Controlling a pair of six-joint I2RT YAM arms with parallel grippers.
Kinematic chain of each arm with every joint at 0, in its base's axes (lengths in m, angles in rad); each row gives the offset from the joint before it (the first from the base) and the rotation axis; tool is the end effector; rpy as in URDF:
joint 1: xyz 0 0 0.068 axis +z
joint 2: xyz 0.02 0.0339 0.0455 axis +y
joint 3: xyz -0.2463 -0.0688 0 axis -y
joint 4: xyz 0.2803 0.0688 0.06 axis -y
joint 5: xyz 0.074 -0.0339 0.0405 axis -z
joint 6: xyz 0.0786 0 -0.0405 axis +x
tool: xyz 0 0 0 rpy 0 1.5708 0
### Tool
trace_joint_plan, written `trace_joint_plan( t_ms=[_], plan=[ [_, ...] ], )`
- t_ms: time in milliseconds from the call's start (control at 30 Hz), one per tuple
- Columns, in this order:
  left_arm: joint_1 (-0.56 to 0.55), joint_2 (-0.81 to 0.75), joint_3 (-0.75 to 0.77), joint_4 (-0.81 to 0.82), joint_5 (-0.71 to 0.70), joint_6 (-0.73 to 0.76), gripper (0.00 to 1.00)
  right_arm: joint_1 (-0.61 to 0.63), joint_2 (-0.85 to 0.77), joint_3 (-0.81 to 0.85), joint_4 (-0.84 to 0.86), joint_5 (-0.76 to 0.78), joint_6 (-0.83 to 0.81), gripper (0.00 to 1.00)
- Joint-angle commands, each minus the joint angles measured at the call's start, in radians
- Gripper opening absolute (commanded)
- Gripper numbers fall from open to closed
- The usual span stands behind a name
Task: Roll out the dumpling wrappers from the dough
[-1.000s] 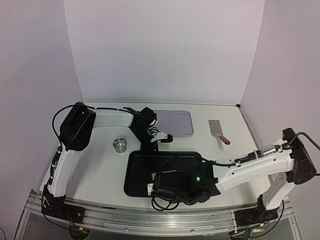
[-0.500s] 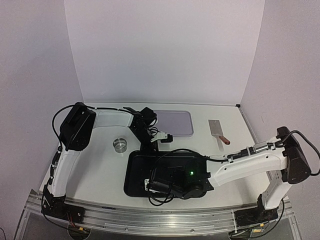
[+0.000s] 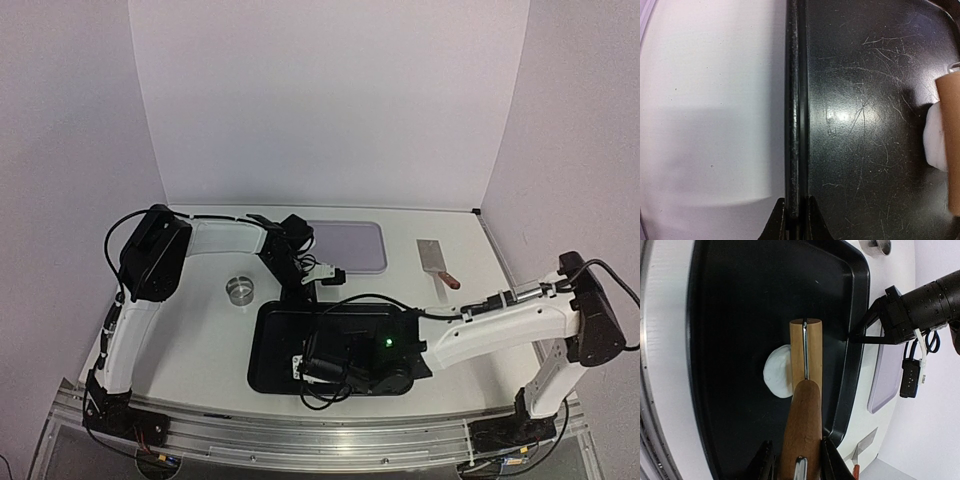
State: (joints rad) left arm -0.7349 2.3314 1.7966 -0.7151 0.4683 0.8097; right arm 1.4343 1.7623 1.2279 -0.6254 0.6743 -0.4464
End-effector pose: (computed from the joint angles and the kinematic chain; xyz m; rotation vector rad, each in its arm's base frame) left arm 0.3523 -0.3663 0.0639 1.9859 1.8872 -0.6359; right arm 0.1021 0.3824 0.1400 -1.8540 1.5724 -0.5087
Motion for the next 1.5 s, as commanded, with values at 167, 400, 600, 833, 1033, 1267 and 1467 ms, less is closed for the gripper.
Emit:
trace_joint_plan(
  t_ms=[167, 400, 600, 833, 1033, 1267, 1467],
  plan=[
    [-0.003, 0.028, -0.015, 0.085, -0.175, 0.048, 0.0, 0.071, 0.042, -0.04, -0.124, -0.195, 0.063, 0.0],
    [-0.003, 0.028, -0.016, 0.086, -0.174, 0.044, 0.0, 0.138, 0.026, -0.064, -0.202, -0.191, 0.172, 0.0],
    [-0.003, 0.028, -0.019, 0.085, -0.184, 0.045, 0.0, 0.049, 0.072, -0.035, -0.16, -0.194, 0.049, 0.0],
    [-0.003, 0.027, -0.018, 0.087, -0.18, 0.043, 0.0, 0.028, 0.029, -0.025, -0.133, -0.183, 0.068, 0.0],
    [-0.003, 0.03, -0.009, 0.086, -0.183, 0.054, 0.0, 0.083, -0.083, 0.011, -0.204, -0.126, 0.091, 0.0],
    [-0.003, 0.037, 0.006, 0.083, -0.179, 0.046, 0.0, 0.021, -0.093, 0.16, -0.165, -0.067, -0.062, 0.0],
    [-0.003, 0.035, -0.001, 0.08, -0.178, 0.049, 0.0, -0.074, -0.047, 0.15, -0.047, -0.121, -0.168, 0.0]
  ],
)
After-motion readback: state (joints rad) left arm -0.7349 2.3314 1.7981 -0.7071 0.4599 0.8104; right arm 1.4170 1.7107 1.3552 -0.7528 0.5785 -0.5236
